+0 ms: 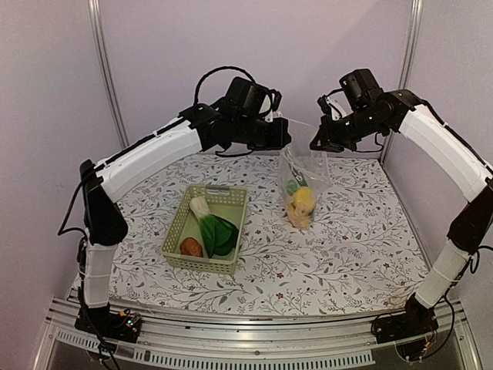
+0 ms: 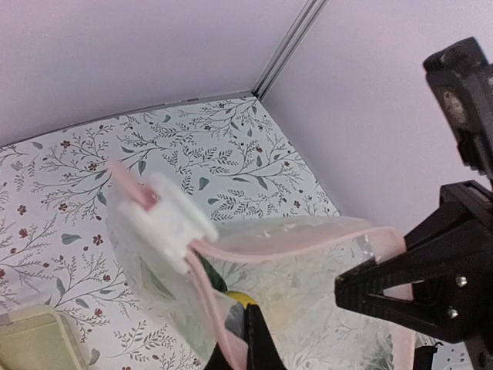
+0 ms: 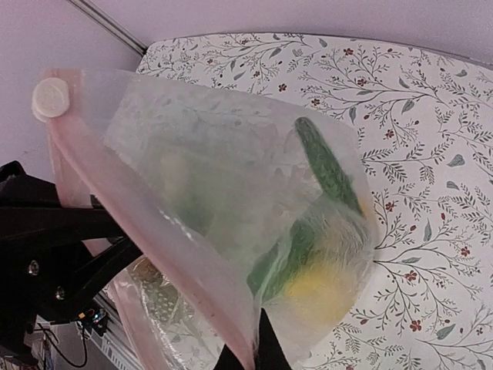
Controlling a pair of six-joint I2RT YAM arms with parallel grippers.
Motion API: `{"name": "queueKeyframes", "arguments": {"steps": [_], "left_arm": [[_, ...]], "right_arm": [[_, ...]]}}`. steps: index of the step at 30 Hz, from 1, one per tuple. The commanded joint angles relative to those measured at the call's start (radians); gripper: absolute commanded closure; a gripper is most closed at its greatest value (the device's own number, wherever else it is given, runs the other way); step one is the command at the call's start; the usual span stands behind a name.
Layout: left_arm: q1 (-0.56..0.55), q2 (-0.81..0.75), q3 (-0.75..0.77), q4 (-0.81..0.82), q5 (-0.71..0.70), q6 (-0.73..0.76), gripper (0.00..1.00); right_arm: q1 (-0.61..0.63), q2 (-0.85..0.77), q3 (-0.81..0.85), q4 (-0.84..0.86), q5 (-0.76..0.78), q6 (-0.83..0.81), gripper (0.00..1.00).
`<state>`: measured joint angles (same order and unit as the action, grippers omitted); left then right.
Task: Place the food in the zip-top bag and seal the zipper
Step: Adjust the zipper food storage bag, then pick up the fake vegetable from the bin.
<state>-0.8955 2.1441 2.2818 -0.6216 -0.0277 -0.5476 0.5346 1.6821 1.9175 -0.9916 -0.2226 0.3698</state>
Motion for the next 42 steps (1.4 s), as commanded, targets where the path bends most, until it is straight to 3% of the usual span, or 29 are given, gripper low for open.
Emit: {"name": "queueKeyframes", "arguments": {"steps": [1,3,7,10,13,20,27,34,42], "left_arm": [[-0.01,-0.019,0.047,0.055,0.02,-0.002,1.0],[-0.008,-0.017,0.043,0.064,0.05,-0.003,0.99],[0.005,-0.021,0.031,0.016,0.058,-0.001,0.61],[0.005,-0.081,-0.044,-0.001,0.045,0.038,0.43],[0.005,-0.188,-0.192,0.002,0.082,0.091,0.33],[0.008,-0.421,-0.512,-0.135,-0.038,0.106,0.3],[0.022,-0.557,-0.764,-0.367,-0.152,-0.048,0.3],[0.033,-0.564,-0.97,-0.455,-0.171,-0.26,0.3],[0.064,-0.508,-1.019,-0.431,-0.14,-0.301,0.29]], "right_arm": [[-0.002,-0.03,-0.013,0.018,0.035,0.001,1.0],[-0.012,-0.031,0.014,-0.001,0.065,-0.01,1.0],[-0.024,-0.006,0.019,-0.027,0.077,-0.053,1.0],[-0.024,0.004,-0.019,-0.018,0.078,-0.065,1.0],[-0.025,-0.006,-0.092,0.029,0.067,-0.058,1.0],[-0.025,-0.007,-0.139,0.075,0.009,-0.032,1.0],[-0.025,0.016,-0.123,0.081,-0.024,-0.031,1.0],[-0.024,0.051,-0.084,0.074,-0.046,-0.045,1.0],[-0.024,0.042,-0.103,0.073,-0.054,-0.051,1.0]]}}
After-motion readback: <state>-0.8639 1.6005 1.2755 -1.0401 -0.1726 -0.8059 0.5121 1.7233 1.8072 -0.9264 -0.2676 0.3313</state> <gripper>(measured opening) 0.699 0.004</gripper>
